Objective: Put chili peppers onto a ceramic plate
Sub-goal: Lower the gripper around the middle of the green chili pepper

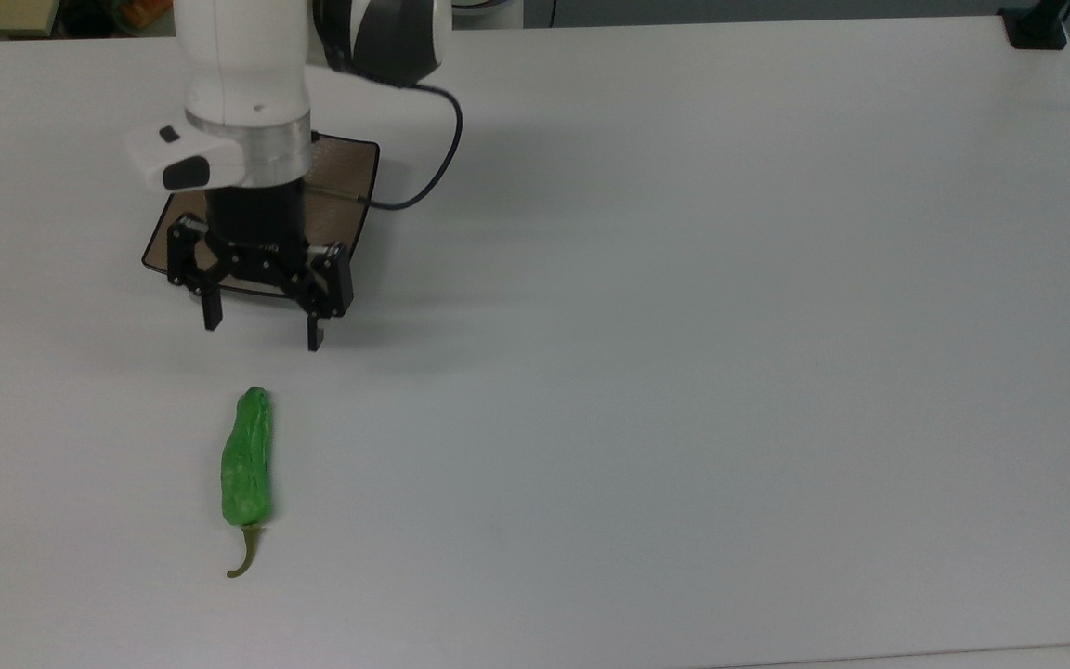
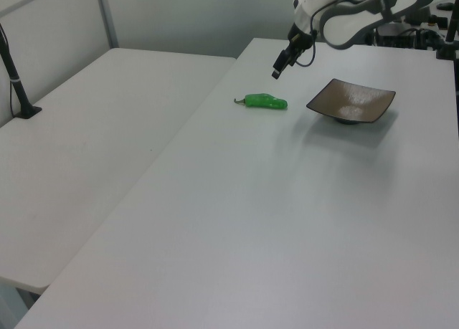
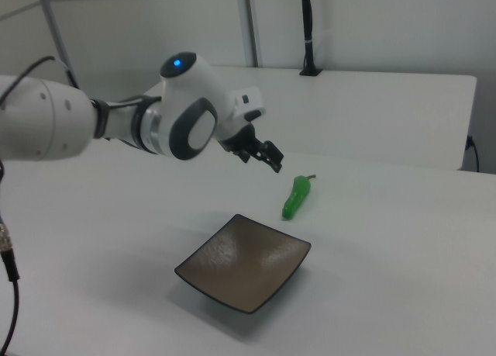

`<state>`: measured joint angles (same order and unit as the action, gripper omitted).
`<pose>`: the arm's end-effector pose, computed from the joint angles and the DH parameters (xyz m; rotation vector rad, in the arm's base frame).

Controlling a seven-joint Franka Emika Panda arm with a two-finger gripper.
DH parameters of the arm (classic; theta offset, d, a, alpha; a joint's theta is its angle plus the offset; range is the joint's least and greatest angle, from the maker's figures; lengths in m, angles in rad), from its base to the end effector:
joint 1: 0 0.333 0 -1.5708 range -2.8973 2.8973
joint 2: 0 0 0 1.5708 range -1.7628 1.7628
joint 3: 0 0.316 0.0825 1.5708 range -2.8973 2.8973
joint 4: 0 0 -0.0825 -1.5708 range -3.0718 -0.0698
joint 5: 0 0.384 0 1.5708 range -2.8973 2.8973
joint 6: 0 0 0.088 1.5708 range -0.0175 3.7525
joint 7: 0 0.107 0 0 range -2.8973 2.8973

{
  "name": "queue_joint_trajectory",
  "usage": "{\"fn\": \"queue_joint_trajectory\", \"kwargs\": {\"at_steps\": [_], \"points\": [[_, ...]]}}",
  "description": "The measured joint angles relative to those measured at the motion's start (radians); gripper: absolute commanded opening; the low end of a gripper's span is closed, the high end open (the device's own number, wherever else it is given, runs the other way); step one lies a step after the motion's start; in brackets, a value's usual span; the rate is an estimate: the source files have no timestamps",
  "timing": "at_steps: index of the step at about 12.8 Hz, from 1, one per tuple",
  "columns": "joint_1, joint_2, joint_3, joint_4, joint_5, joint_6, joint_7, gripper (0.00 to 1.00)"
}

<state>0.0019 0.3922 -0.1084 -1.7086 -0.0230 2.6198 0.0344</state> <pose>0.6964 -0.0644 0.4226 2.9622 -0.1554 0.7872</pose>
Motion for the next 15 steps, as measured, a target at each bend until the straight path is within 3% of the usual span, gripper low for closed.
{"fn": "queue_joint_trajectory", "kwargs": {"at_steps": [14,15], "points": [[-0.043,0.358,0.003,0.241,0.0,0.233,0.0,1.0],[-0.047,0.374,0.005,0.254,0.0,0.233,0.0,0.51]]}}
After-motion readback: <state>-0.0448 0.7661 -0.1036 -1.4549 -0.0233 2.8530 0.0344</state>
